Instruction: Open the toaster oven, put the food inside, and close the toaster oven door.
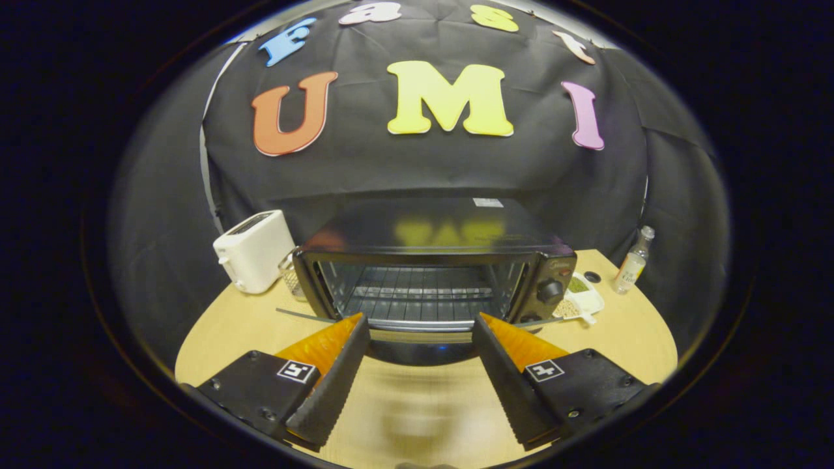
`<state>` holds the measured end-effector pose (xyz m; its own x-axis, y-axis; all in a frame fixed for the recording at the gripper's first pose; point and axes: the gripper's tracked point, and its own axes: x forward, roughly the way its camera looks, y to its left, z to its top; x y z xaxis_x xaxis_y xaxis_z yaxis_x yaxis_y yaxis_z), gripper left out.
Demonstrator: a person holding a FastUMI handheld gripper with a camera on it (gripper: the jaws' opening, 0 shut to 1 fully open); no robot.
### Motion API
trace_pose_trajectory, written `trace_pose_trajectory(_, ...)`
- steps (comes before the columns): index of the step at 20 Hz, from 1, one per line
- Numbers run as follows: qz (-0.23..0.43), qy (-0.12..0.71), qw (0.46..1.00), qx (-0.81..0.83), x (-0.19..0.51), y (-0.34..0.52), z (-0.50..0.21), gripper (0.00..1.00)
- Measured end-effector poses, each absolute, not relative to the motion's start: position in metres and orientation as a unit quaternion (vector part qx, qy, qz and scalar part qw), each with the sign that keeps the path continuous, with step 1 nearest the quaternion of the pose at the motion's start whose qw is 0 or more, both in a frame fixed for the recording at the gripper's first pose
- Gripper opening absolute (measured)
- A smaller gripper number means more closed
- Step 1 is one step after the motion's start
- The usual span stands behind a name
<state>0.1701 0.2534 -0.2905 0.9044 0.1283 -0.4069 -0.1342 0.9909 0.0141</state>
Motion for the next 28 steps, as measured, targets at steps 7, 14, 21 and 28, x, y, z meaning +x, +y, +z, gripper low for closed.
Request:
trace_pose_trajectory(7, 0.058, 0.245, 0.968, -0.019, 0.133, 0.248, -0.329, 1.0)
trace_pose_trajectory(14, 0.066, 0.299, 0.952, -0.019, 0.104, 0.242, -0.381, 1.0)
trace_pose_trajectory(21, 0.054, 0.354, 0.934, -0.01, 0.1, 0.235, -0.425, 1.0)
trace_pose_trajectory(28, 0.065, 0.348, 0.934, -0.039, 0.097, 0.234, -0.43, 1.0)
